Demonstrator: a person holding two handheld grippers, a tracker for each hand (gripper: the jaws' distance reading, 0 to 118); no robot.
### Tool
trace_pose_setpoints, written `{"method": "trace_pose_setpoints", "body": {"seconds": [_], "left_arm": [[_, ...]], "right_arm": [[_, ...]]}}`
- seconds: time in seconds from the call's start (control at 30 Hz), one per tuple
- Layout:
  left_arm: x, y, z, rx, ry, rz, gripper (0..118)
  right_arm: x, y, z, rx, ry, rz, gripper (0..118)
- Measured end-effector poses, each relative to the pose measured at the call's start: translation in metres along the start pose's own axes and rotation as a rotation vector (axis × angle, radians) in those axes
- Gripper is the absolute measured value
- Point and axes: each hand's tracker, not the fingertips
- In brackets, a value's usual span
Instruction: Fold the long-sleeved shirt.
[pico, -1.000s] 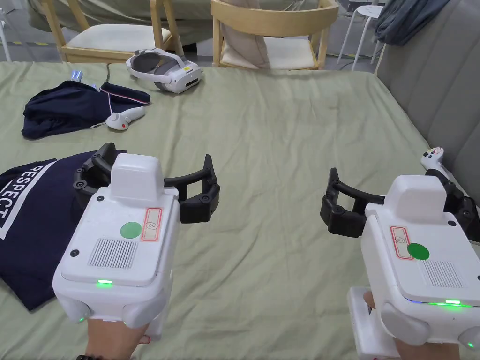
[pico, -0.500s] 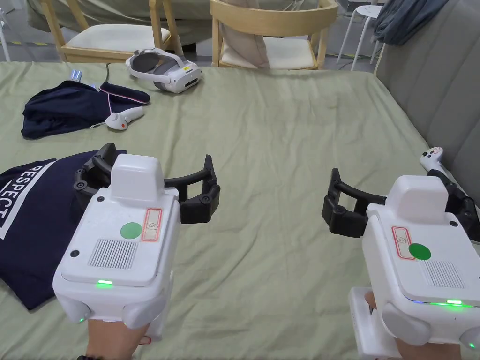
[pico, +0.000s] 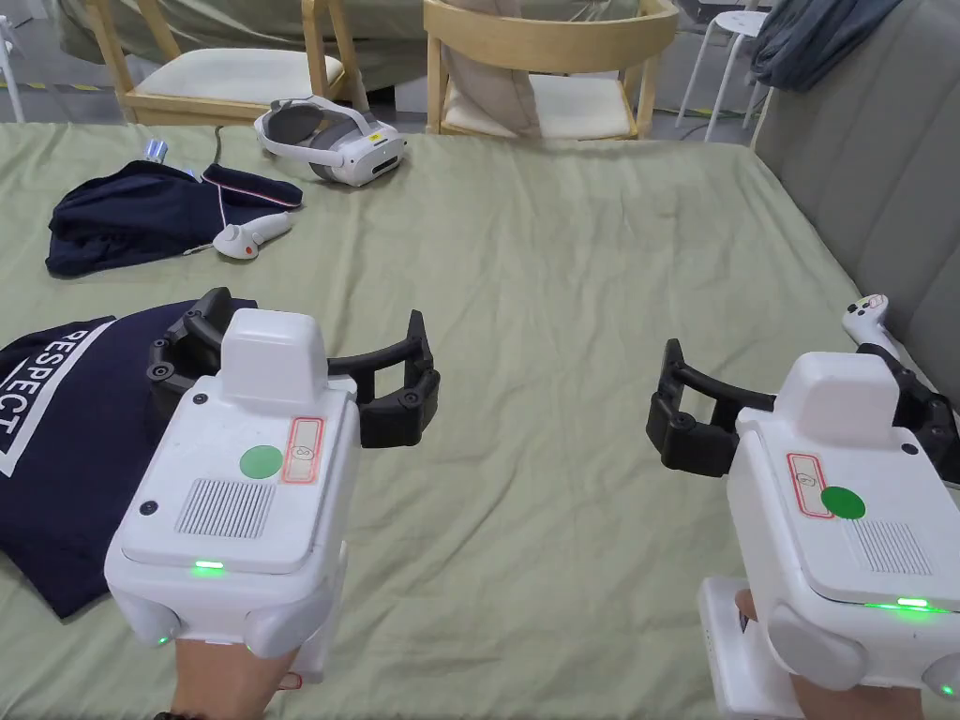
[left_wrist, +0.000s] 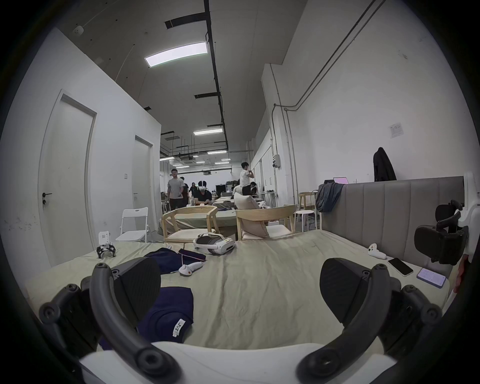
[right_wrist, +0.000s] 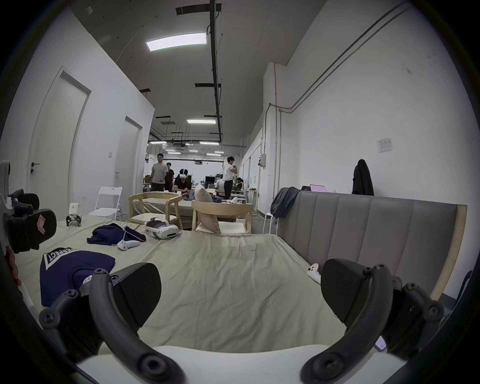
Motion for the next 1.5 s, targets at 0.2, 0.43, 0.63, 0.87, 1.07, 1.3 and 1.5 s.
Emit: {"method": "trace_pose_setpoints", "body": {"seconds": [0.2,0.43,0.63,0.87,1.07,1.3,1.5], "left_arm": [[0.0010,-0.0001,0.0000,-0.002,-0.004,-0.003,111],[0.0011,0.0000,0.0005,-0.003,-0.004,-0.002,111],[0.0027,0.0002,0.0006,-0.005,-0.010,-0.010,111],[0.0037,0.0025,-0.0001,0.000,-0.014,-0.011,111],[0.0051,0.0026,0.0001,0.000,-0.019,-0.015,111],[0.0044,0.0038,0.0002,0.004,-0.018,-0.013,111],[0.0044,0.0040,0.0002,0.004,-0.018,-0.013,111]], "right_arm": [[-0.0010,-0.0002,0.0004,-0.003,0.009,0.017,118],[-0.0028,0.0004,0.0003,-0.001,0.016,0.016,118],[-0.0026,-0.0007,-0.0011,-0.010,0.017,0.018,118],[-0.0027,0.0013,-0.0007,0.001,0.015,0.019,118],[-0.0021,0.0020,-0.0007,0.003,0.017,0.019,118],[-0.0021,0.0024,-0.0001,0.006,0.016,0.016,118],[-0.0028,0.0027,0.0003,0.010,0.018,0.016,118]]}}
